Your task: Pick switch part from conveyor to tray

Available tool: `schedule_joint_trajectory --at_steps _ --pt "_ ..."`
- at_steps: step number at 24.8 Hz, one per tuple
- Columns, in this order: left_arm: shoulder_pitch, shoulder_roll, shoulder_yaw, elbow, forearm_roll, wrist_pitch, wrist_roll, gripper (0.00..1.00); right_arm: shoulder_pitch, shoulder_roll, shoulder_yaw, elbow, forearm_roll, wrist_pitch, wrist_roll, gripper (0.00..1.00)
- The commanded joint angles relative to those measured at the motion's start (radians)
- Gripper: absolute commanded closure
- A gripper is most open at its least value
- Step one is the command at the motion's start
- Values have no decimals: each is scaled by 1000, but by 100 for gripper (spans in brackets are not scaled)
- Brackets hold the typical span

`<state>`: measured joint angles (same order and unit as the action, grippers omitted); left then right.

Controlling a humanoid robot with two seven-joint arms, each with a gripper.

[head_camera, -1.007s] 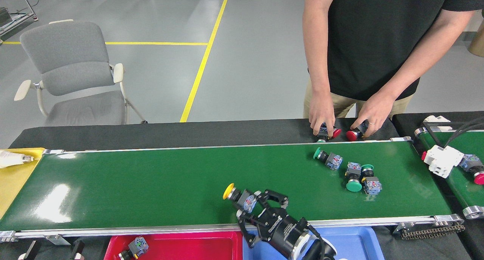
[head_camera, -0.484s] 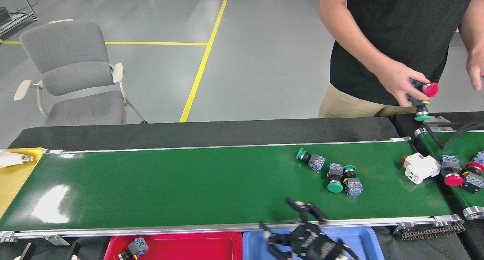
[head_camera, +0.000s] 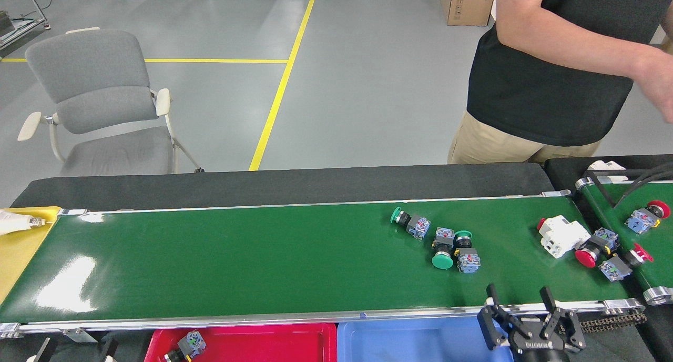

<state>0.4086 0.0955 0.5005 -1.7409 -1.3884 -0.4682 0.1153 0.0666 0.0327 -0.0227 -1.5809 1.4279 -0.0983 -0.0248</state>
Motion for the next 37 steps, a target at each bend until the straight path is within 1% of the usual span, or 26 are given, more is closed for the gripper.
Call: schedule_joint_trajectory --at_steps 1,6,10,13,17,19,21,25,26,27,28,29,30,31,32,33,35,37 --pt "-5 13 4 -11 0 -1 7 0 -34 -16 55 33 2 11 14 1" --pt "-8 15 4 -12 -1 0 6 0 -106 -11 112 110 5 9 23 1" --pt "-10 13 4 -11 -1 0 6 0 -146 -10 214 137 2 9 37 1" --pt "-10 13 4 -11 -1 0 6 0 -197 6 291 202 3 12 59 1" --pt "-10 15 4 -9 -1 2 6 0 -258 42 297 274 3 29 77 1" --pt "-13 15 4 -8 -1 2 6 0 -286 46 303 308 -3 103 77 3" --pt "-14 15 3 -5 -1 2 6 0 -317 55 303 338 -6 137 77 5" --pt "-21 16 3 -2 -3 2 6 0 -381 78 303 420 -7 144 77 6" --pt "-21 16 3 0 -3 2 6 0 -395 87 303 440 -7 146 77 8" --pt "-21 16 3 0 -3 2 6 0 -407 95 303 460 -7 146 77 19" --pt "-21 16 1 0 -3 2 6 0 -415 98 305 473 -6 143 77 36" --pt "-21 16 3 0 -3 2 6 0 -415 95 311 478 -4 137 77 55" --pt "-21 16 3 0 -3 2 6 0 -416 90 325 478 -3 132 80 78" --pt "-21 16 3 0 -3 2 6 0 -416 85 342 478 -4 131 80 86" --pt "-19 16 3 0 -3 2 6 0 -418 85 346 476 -6 131 80 93" --pt "-17 18 3 0 -3 2 6 0 -419 85 348 472 -7 131 82 97" --pt "-14 20 3 0 -3 2 6 0 -413 85 351 452 -6 129 80 98" --pt "-14 20 3 0 -3 2 6 0 -395 84 363 406 -4 115 80 98"
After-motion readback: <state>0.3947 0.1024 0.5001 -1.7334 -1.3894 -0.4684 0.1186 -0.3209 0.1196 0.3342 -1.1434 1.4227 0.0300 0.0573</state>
